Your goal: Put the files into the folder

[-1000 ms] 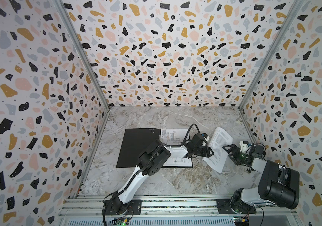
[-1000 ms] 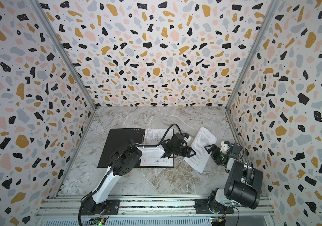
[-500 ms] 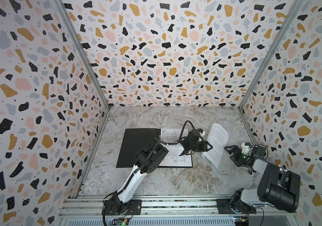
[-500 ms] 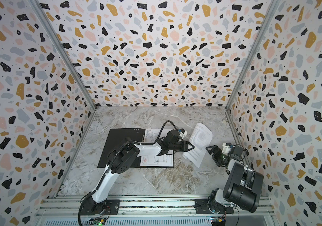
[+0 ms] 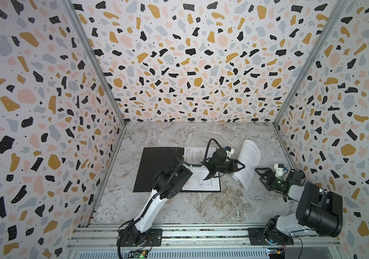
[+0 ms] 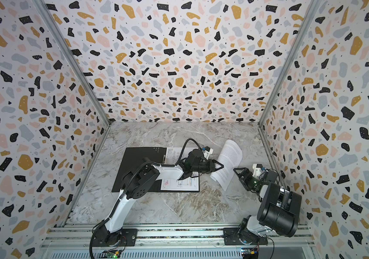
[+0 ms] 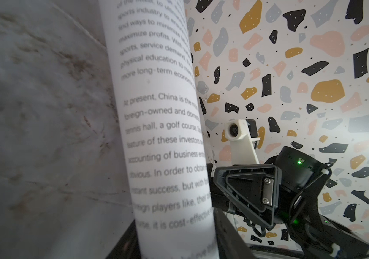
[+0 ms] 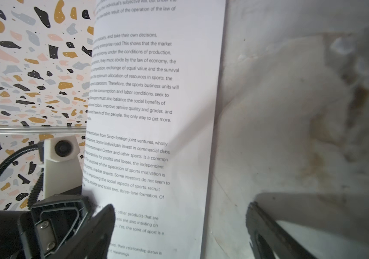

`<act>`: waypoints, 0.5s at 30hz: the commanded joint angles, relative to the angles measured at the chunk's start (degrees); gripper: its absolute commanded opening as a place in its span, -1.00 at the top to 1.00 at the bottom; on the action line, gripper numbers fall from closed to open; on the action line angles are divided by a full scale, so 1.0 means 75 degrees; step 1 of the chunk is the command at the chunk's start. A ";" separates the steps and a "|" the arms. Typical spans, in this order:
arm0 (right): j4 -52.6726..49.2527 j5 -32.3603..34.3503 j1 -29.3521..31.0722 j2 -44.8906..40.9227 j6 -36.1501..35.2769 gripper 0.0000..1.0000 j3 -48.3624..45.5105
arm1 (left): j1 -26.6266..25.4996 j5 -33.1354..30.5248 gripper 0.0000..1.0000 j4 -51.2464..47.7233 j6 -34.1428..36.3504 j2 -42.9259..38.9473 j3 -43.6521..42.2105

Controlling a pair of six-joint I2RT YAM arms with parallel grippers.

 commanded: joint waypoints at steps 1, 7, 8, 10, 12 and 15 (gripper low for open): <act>-0.0272 0.0077 0.0022 0.0216 0.0210 -0.84 -0.0377 | 0.0016 0.0163 0.05 0.0869 -0.0411 -0.0430 -0.0110; 0.0158 -0.0207 0.0016 0.0091 0.0357 -0.87 -0.0436 | 0.0029 0.0160 0.06 0.1199 -0.0713 -0.0568 -0.0201; 0.0217 -0.0256 0.0018 0.0095 0.0394 -0.88 -0.0441 | 0.0028 0.0163 0.06 0.1276 -0.0788 -0.0574 -0.0223; 0.0485 -0.0387 0.0017 0.0094 0.0524 -0.88 -0.0494 | 0.0028 0.0163 0.06 0.1512 -0.0962 -0.0611 -0.0281; 0.0888 -0.0549 0.0008 0.0121 0.0750 -0.89 -0.0587 | 0.0019 0.0163 0.06 0.1624 -0.1058 -0.0640 -0.0320; 0.1722 -0.0807 0.0017 0.0105 0.1231 -0.89 -0.0800 | 0.0028 0.0163 0.06 0.1714 -0.1139 -0.0659 -0.0362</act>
